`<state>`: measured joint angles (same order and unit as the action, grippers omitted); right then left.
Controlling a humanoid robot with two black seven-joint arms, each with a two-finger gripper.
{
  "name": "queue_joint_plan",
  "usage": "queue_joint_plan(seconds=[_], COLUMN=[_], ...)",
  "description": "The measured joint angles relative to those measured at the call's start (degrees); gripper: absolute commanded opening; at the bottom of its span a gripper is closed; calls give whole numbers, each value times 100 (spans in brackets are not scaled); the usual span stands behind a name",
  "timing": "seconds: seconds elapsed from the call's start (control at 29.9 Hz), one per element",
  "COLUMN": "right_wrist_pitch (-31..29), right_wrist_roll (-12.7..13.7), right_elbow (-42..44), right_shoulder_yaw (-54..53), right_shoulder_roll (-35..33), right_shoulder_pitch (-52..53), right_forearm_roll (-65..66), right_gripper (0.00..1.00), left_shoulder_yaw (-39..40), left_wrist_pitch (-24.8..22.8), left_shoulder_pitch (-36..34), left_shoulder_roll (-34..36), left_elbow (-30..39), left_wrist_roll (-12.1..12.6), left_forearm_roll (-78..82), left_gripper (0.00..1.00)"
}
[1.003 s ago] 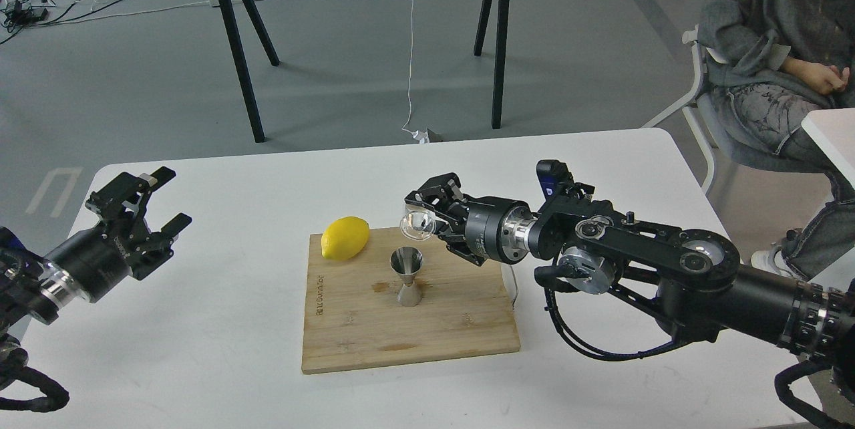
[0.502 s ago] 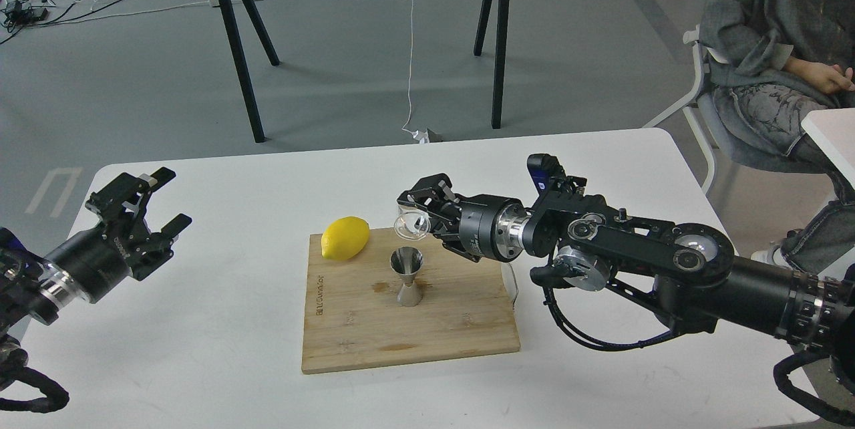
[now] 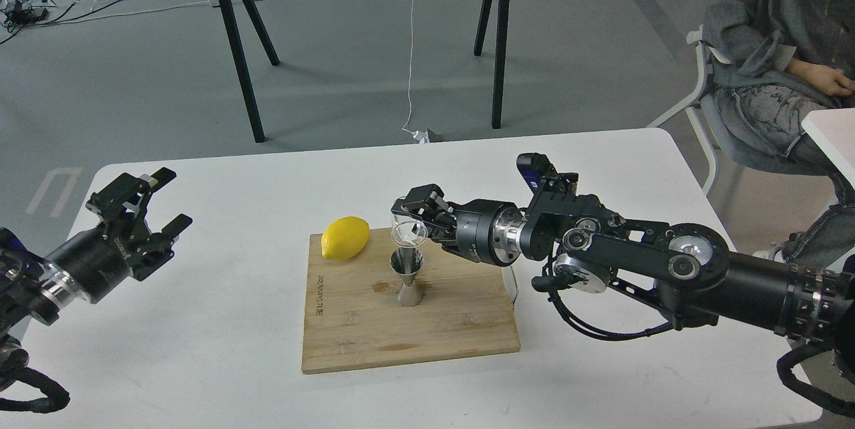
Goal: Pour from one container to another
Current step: 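Tilt the glass cup with the right gripper to pour into the jigger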
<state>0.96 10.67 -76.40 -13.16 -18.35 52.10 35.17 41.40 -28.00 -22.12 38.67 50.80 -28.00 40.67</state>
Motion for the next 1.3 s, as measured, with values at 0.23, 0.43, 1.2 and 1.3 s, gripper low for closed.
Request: queue_joint_plan(seconds=[0.23, 0.43, 1.2, 1.3], right_wrist_pitch=[0, 0, 1, 0], right_wrist_roll=[-92, -204, -496, -554], right_elbow=[18, 43, 195, 195], right_shoulder_yaw=[25, 86, 441, 514], right_shoulder_roll=[20, 52, 288, 288], right_shoulder_pitch=[21, 84, 245, 278], right_forearm_roll=[160, 253, 493, 542], right_gripper=[35, 35, 35, 36], left_shoulder_yaw=[5, 9, 9, 9], left_wrist_pitch=[0, 0, 0, 0], left_shoulder_pitch=[-1, 6, 2, 3], left_shoulder_roll=[0, 0, 0, 0], left_elbow=[0, 0, 0, 0], left_wrist_roll=[0, 0, 0, 0], left_forearm_roll=[-5, -5, -6, -6], left_gripper=[98, 98, 98, 98])
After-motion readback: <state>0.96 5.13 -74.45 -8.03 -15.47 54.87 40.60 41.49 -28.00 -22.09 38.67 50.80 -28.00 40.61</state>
